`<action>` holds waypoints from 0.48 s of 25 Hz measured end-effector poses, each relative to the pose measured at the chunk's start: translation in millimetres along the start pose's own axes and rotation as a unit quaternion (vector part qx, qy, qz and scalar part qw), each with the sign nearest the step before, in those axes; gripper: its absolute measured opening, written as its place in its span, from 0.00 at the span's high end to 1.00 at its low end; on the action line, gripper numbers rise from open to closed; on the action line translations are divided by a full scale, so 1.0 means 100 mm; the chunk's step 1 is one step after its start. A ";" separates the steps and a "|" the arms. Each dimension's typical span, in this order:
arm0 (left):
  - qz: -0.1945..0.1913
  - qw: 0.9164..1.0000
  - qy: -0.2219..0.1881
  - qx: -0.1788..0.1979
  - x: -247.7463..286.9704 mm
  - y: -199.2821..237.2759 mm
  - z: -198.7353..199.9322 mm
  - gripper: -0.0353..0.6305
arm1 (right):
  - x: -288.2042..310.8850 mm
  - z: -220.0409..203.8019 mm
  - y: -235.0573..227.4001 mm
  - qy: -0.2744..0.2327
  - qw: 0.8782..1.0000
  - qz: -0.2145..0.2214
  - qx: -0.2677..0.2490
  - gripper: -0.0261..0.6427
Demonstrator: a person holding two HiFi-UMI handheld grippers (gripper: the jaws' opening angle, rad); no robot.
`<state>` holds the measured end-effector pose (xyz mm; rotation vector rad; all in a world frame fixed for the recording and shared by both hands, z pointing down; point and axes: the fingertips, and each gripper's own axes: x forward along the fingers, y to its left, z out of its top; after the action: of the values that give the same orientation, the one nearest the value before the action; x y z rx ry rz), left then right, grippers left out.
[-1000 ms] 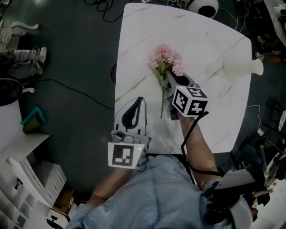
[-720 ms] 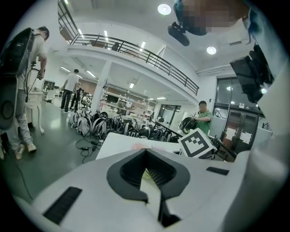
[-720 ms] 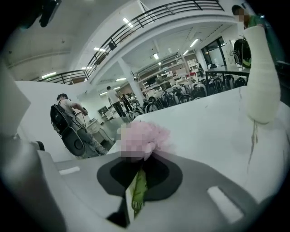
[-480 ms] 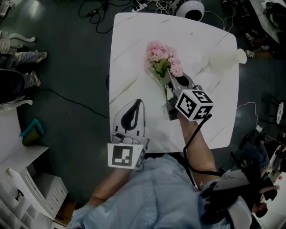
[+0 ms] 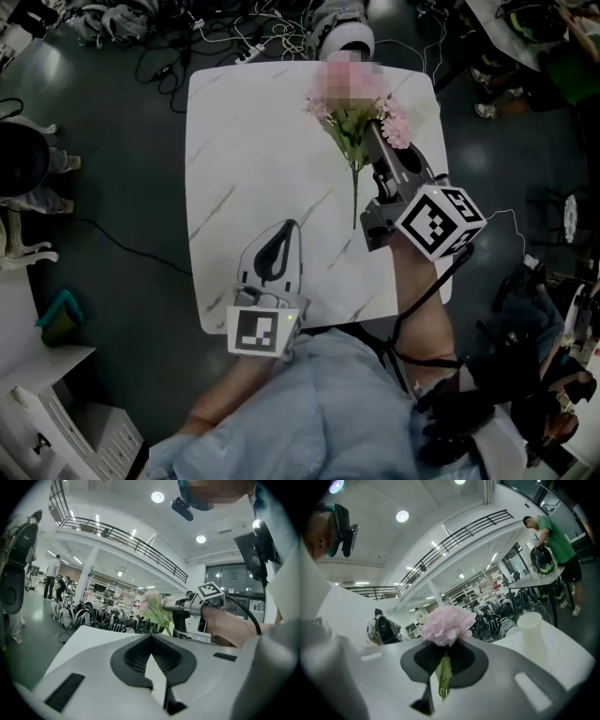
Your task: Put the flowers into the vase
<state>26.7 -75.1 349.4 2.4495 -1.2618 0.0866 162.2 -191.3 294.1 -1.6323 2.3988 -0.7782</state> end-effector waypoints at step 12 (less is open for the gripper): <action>-0.033 0.999 0.013 0.010 0.59 -0.57 -0.23 0.94 | -0.26 1.21 -0.64 -0.072 0.996 0.013 -0.058 0.93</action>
<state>110.0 -82.1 366.4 2.4972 -1.1736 0.1124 272.6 -226.9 217.3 -1.6331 2.3987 -0.5072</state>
